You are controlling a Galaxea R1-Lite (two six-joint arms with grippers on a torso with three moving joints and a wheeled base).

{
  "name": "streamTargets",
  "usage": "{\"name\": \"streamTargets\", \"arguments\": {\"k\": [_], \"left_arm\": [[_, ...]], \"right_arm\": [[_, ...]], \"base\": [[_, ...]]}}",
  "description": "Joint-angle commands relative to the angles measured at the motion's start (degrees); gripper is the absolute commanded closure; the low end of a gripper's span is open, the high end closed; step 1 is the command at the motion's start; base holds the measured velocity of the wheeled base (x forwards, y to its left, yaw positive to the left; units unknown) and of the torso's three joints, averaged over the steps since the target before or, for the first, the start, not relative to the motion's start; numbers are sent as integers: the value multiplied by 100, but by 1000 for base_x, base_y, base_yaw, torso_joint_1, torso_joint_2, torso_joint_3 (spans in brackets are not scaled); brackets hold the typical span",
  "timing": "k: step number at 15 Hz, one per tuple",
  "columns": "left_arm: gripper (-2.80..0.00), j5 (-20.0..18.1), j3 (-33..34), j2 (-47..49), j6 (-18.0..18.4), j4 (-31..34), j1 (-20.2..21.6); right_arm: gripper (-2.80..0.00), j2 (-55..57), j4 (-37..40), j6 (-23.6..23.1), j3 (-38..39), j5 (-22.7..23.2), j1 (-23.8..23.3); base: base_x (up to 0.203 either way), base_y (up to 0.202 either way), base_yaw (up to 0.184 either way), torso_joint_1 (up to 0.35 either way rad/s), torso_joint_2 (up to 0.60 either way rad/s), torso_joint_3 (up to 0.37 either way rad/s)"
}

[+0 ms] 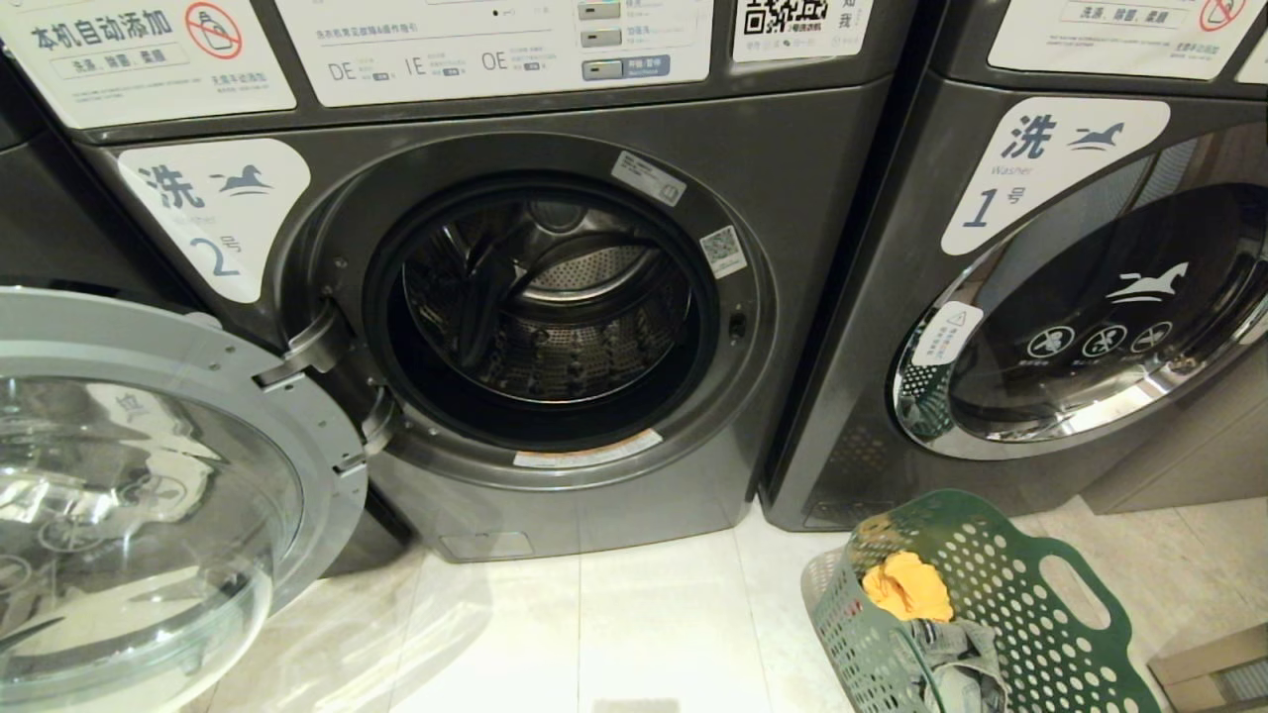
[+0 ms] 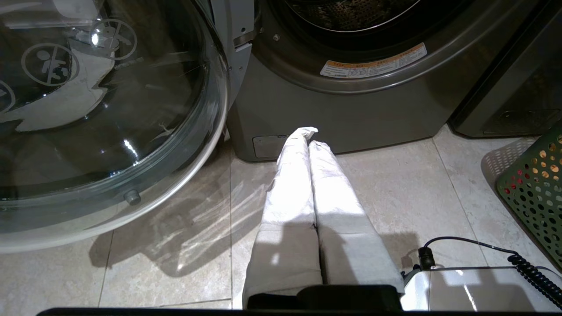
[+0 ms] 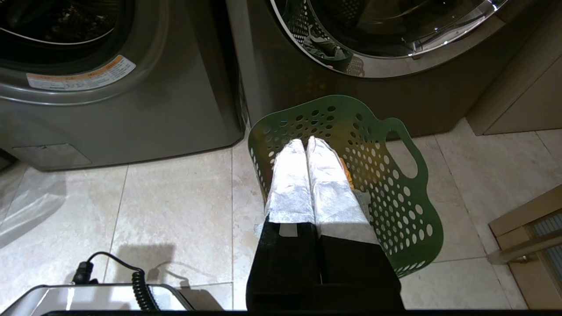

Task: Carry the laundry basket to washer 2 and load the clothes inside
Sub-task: Place the clothes into the washing machine

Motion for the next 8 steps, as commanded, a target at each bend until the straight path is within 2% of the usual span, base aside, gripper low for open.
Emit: {"name": "streamTargets", "arguments": {"k": [1,3,4,8], "left_arm": [[0,0,1,9,-11,0,1],[0,-8,-8,9,15,8,1],[0,0,-17,9,15,43,1],[0,9,-26,9,-11,48,1]], "right_arm": [[0,9,21,-5,-102,-5,2],[0,135,351,3,-743,-4,2],[0,398,750,13,-1380,-6,-1],[0,2885,1637,138,-2728,-224,-221]], "base": [[0,0,0,0,0,0],[0,0,0,-1,-1,-24],[0,0,0,2,-5,-115],[0,0,0,1,3,-179]]}}
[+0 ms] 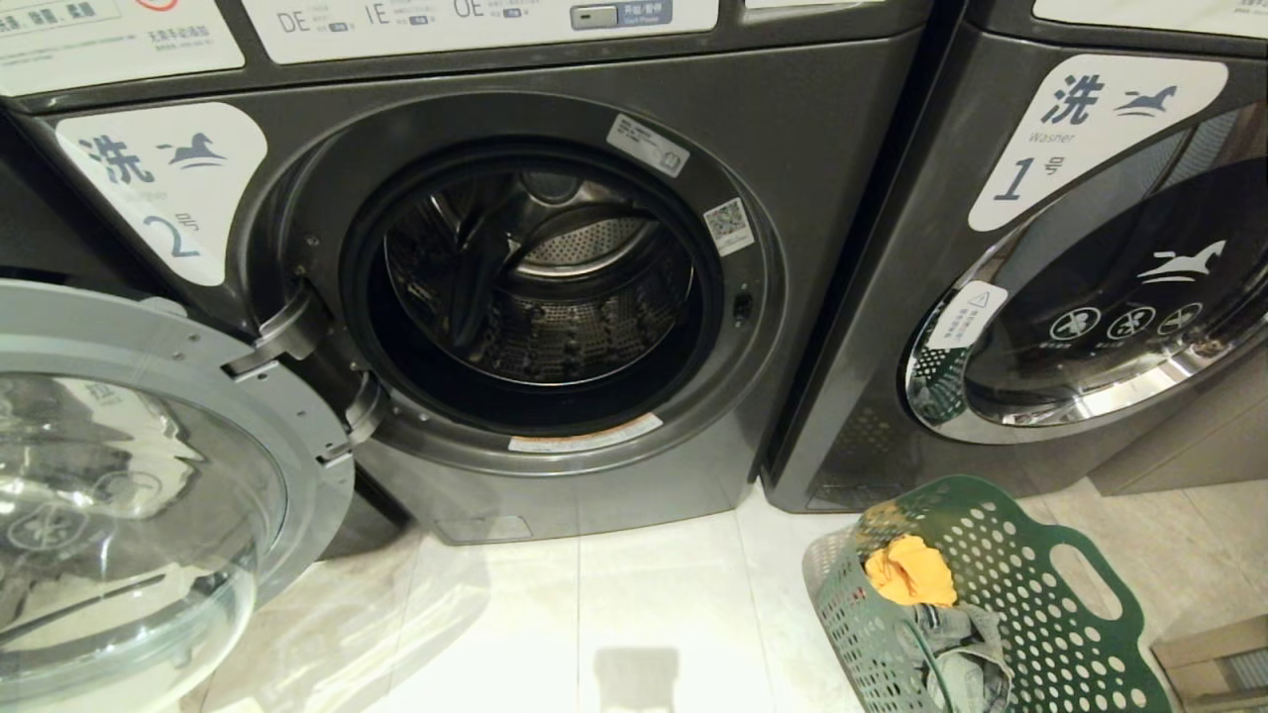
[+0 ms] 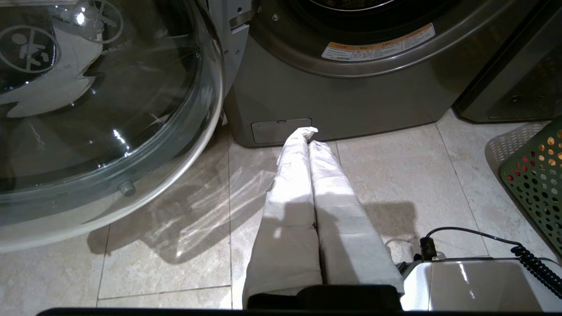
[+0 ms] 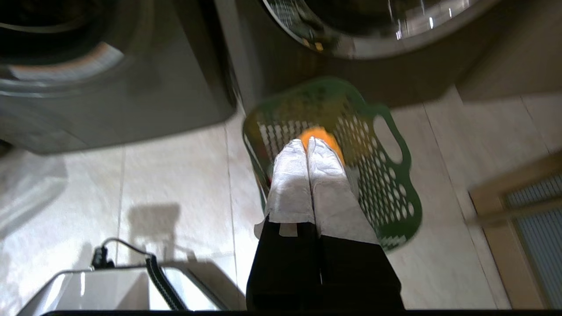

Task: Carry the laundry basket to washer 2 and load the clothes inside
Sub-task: Place the clothes into the washing machine

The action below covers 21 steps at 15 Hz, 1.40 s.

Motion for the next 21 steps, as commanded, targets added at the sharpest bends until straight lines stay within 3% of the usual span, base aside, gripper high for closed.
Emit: {"name": "streamTargets", "arguments": {"k": [1,6,13,14,17,21], "left_arm": [[0,2,2,9,-7,-26,1],[0,4,11,9,-17,-35,1],[0,4,20,9,-42,-44,1],[0,4,20,9,-48,-47,1],[0,4,20,9,-51,-44,1],[0,4,20,9,-51,-46,1]], "right_arm": [[0,2116,196,79,-647,-141,-172],[0,4595,40,447,-1090,-441,-382],[0,6251,-1323,702,-659,-615,-451],[-280,6468,-1529,735,-513,-613,-453],[-280,7433,-2596,785,-68,-611,-514],[-280,9430,-4936,774,359,-587,-864]], "base": [[0,0,0,3,-2,-193],[0,0,0,4,3,-202],[0,0,0,1,4,-159],[0,0,0,1,1,-32],[0,0,0,0,0,0],[0,0,0,0,0,0]]}}
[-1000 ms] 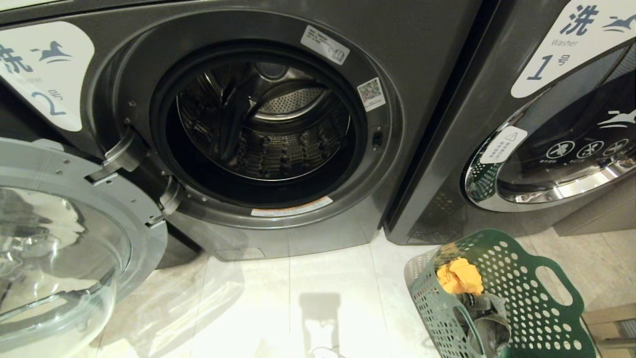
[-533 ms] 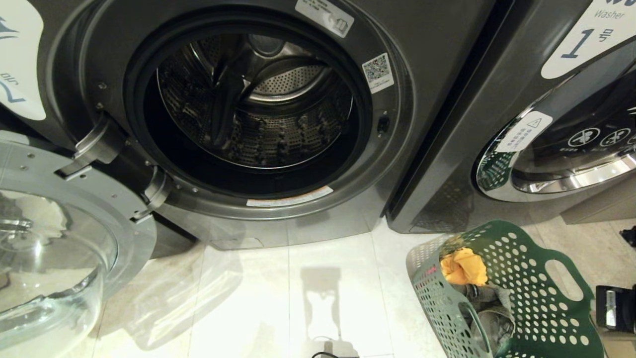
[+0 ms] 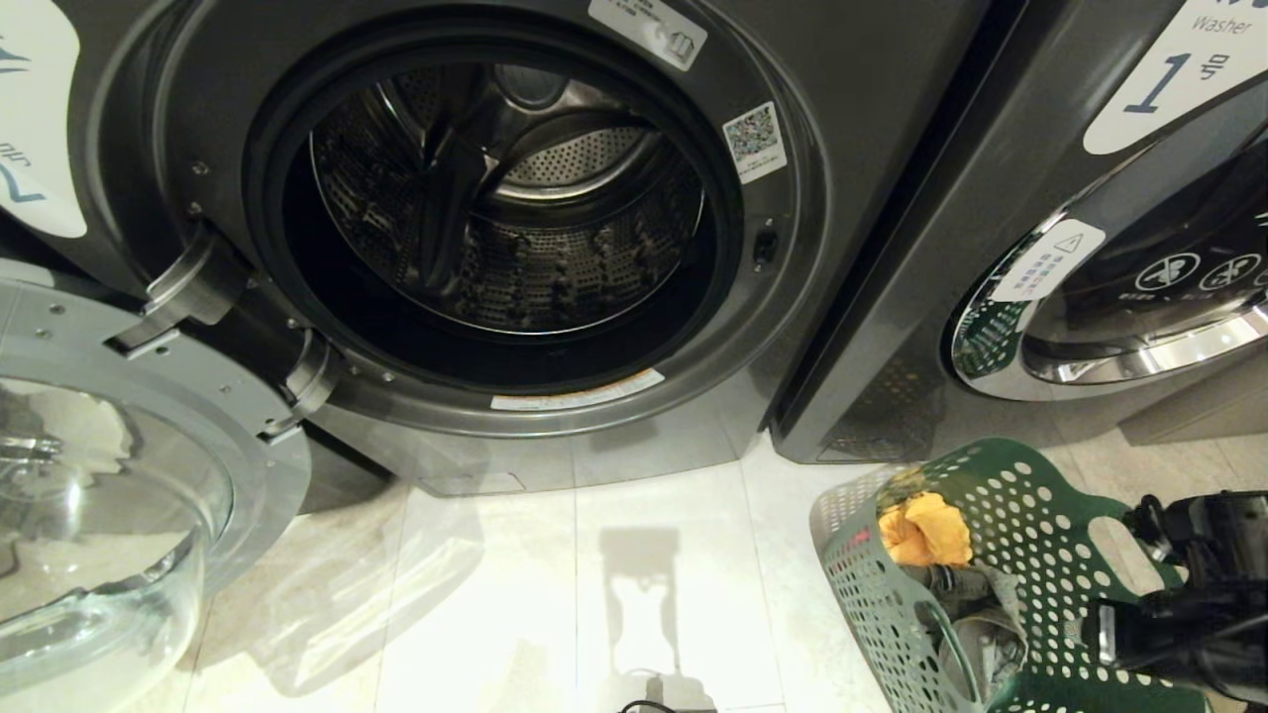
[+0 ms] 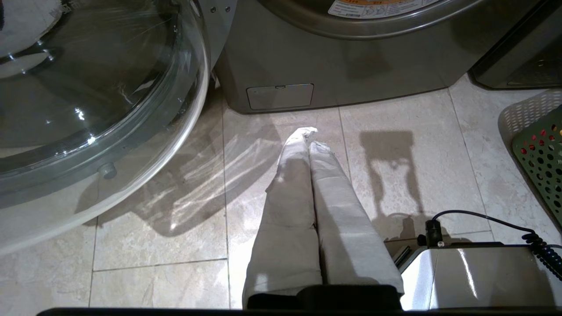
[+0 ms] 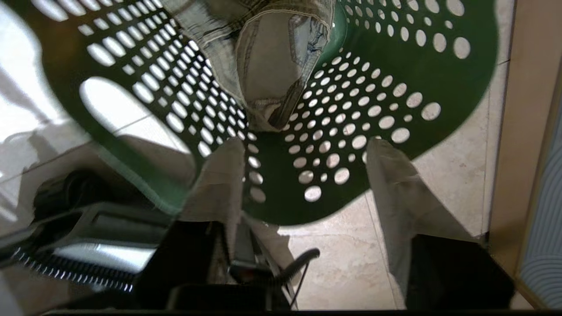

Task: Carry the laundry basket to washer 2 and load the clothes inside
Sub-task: Place the clothes into the washing machine

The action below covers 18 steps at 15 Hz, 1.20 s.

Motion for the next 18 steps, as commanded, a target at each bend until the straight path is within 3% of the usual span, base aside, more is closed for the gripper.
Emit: {"name": "streamTargets", "arguments": {"k": [1,3,9,14,18], "left_arm": [[0,-1,-2,9,3,6,1],[0,-1,-2,9,3,-3,1],[0,-1,-2,9,3,-3,1],[0,-1,-2,9,3,-3,1],[0,-1,-2,9,3,-3,1]], "right_arm": [[-280,1691,-1453,-58,179,32,-266],[-280,2697,-2456,-258,226,180,-559],[-280,5436,-5364,-1087,-238,1304,-1343],[-280,5966,-5661,-1247,-1227,1951,-1660],[-280,6578,-5866,-1578,-1892,2161,-1837]], "base": [[0,0,0,0,0,0],[0,0,0,0,0,0],[0,0,0,0,0,0],[0,0,0,0,0,0],[0,0,0,0,0,0]]}}
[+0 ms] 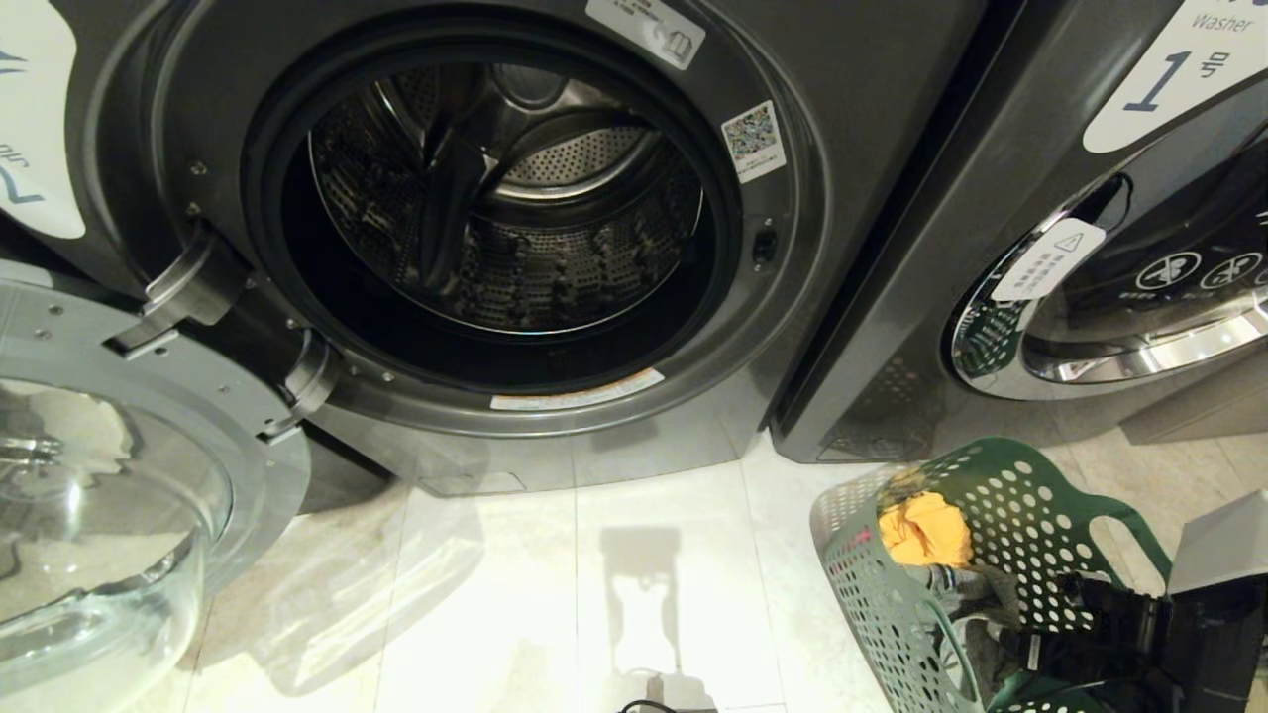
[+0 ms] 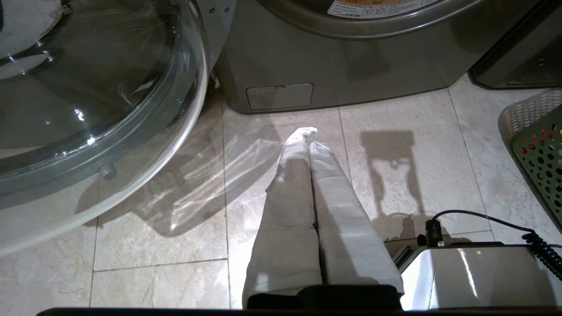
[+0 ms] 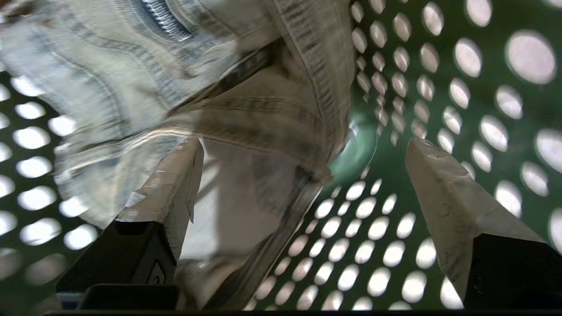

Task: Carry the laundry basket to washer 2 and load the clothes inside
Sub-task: Place the clothes into the washing machine

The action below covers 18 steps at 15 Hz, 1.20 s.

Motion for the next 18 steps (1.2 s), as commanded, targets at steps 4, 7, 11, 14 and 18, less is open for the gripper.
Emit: {"name": "streamTargets", "arguments": {"k": [4,7,11,14,18], "left_arm": [[0,1,0,9,0,-3,1],[0,1,0,9,0,-3,1],[0,1,0,9,0,-3,1],[0,1,0,9,0,-3,1],[0,1,0,9,0,-2,1]], "right_arm": [[-280,482,1045,-35,-1633,106,-97],[-280,694,2122,-52,-2675,167,-158],[-280,649,2583,-97,-2802,435,-2],[-280,638,2604,-135,-2642,556,135],[-280,664,2604,-148,-2554,547,401]], "base": [[0,0,0,0,0,0],[0,0,0,0,0,0],[0,0,0,0,0,0],[0,0,0,0,0,0],[0,0,0,0,0,0]]}}
